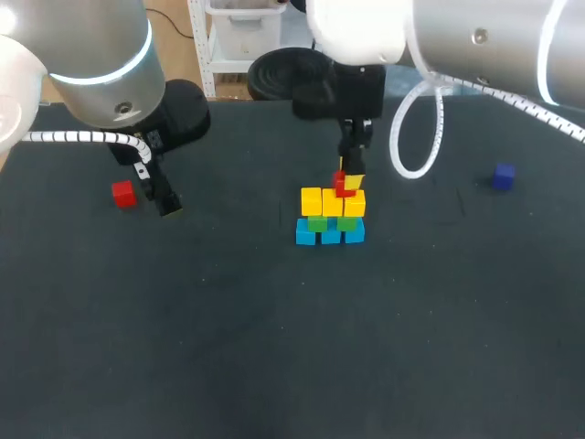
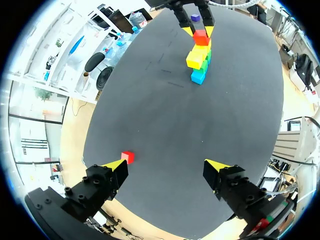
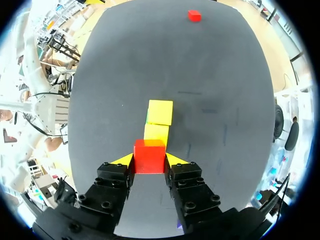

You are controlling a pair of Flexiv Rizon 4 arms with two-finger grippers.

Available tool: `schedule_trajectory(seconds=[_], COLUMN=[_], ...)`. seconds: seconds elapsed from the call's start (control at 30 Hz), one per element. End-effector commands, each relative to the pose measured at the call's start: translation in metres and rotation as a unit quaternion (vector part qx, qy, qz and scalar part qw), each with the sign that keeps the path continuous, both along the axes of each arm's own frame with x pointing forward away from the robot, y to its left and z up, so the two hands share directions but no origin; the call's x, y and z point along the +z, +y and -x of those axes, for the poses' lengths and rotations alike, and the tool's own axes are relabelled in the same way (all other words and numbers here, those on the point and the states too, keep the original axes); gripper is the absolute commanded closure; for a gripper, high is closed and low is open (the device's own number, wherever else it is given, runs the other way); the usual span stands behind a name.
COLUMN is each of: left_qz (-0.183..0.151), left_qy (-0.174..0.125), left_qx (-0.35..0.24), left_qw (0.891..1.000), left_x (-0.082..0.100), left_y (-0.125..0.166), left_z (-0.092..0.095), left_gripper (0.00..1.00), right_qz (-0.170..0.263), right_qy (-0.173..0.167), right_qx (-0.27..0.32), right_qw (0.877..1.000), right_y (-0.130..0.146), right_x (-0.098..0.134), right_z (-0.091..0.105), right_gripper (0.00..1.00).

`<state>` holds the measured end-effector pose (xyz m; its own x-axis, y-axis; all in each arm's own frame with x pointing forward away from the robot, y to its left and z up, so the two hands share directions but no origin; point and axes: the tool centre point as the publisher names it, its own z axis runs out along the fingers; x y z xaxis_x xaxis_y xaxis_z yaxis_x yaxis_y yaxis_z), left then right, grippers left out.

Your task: Place the blue cubes, place green cubes on the blue cubes, place the yellow cubes on the green cubes, then place the red cubes on the yellow cubes, and place purple cube on the red cubes.

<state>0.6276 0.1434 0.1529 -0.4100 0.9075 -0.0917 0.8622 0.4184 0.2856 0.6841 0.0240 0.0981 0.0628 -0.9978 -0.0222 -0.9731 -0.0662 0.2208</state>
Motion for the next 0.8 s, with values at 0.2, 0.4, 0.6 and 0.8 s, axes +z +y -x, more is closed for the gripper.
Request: schedule_trajectory(seconds=[0.2,0.4,0.6,0.8], left_qz=[0.001,0.001,0.001,0.001], left_qy=[0.000,0.000,0.000,0.000], left_qx=[-0.001,-0.001,-0.001,-0.001], left_qw=[1.000,1.000,1.000,1.000], left_x=[0.000,0.000,0.000,0.000], left_y=[0.001,0.001,0.001,0.001], left_z=[0.000,0.000,0.000,0.000], left_gripper=[0.00,0.00,0.00,0.00], right_qz=[0.019,0.010,0.010,0.002], right_qy=[-0.068,-0.077,-0.099,-0.102], right_qx=[-0.007,-0.023,-0.029,-0.027], right_qw=[0.997,0.997,0.995,0.994], right_y=[0.000,-0.004,-0.005,-0.005], right_x=[0.005,0.002,0.006,0.001], right_z=[0.021,0.027,0.027,0.027], right_gripper=[1.00,1.00,1.00,1.00])
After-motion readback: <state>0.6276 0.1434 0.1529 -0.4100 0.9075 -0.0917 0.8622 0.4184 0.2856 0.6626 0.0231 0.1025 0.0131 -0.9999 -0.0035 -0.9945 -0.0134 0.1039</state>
